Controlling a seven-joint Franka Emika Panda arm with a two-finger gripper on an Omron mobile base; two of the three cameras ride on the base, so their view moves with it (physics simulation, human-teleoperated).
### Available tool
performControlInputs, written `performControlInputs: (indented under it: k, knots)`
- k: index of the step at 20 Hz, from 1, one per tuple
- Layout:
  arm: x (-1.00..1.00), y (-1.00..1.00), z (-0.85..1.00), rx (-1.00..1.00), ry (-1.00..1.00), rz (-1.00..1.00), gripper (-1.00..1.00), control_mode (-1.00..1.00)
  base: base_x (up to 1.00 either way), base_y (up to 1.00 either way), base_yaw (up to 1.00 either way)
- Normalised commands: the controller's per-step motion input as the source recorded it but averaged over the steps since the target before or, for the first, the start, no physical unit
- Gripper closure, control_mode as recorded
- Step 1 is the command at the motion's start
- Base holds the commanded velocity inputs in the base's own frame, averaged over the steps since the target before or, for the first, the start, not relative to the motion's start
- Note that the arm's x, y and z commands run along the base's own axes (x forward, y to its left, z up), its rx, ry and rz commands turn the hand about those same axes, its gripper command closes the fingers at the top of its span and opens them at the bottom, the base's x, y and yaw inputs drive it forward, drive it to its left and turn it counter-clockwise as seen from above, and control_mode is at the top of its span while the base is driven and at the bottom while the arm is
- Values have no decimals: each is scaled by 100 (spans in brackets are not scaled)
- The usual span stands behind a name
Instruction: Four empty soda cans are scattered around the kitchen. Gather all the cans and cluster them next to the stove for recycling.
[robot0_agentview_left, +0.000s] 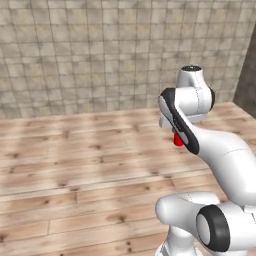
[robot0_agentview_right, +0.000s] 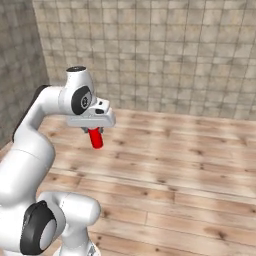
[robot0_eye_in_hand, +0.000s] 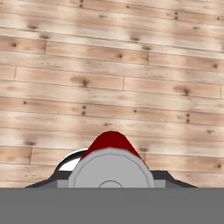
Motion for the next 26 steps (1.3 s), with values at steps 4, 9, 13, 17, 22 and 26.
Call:
performControlInputs:
  k: [4,9,13,17,22,26]
  knots:
    - [0,0,0,0,0,0,100,100,5,-44,-35]
    - [0,0,0,0,0,0,100,100,0,-6,-49]
    - [0,0,0,0,0,0,100,100,0,0,-50]
    - [0,0,0,0,0,0,100,100,0,0,-50]
    - [0,0,0,0,0,0,100,100,0,-5,-47]
    - [0,0,0,0,0,0,100,100,0,-3,-46]
